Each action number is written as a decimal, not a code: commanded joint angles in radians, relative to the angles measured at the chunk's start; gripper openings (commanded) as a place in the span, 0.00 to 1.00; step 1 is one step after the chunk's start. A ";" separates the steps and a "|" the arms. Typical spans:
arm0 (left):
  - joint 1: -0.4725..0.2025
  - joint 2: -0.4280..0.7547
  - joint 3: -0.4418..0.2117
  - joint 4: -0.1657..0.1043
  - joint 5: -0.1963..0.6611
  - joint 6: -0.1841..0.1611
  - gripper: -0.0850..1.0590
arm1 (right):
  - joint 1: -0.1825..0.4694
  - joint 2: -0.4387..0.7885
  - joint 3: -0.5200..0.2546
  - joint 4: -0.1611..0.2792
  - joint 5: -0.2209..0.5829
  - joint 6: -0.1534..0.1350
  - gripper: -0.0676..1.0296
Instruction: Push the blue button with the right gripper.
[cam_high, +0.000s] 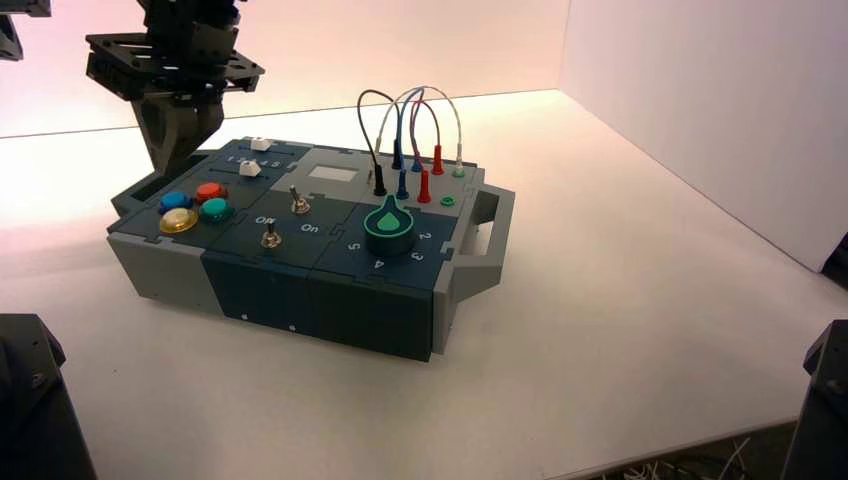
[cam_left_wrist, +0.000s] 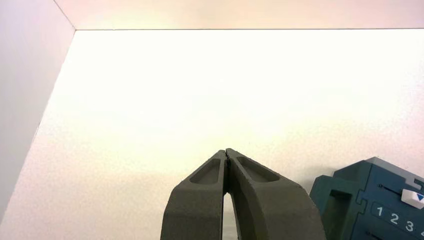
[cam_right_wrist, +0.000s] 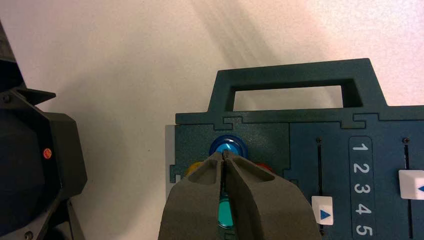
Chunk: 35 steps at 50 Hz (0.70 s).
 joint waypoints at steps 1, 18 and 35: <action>0.002 0.002 -0.029 0.000 -0.008 -0.003 0.05 | 0.008 -0.020 -0.011 0.002 -0.002 -0.006 0.04; 0.002 0.005 -0.031 -0.002 -0.009 -0.003 0.05 | 0.020 0.000 -0.017 0.002 -0.002 -0.006 0.04; 0.002 0.008 -0.031 0.000 -0.009 -0.003 0.05 | 0.020 0.011 -0.018 0.002 0.006 -0.006 0.04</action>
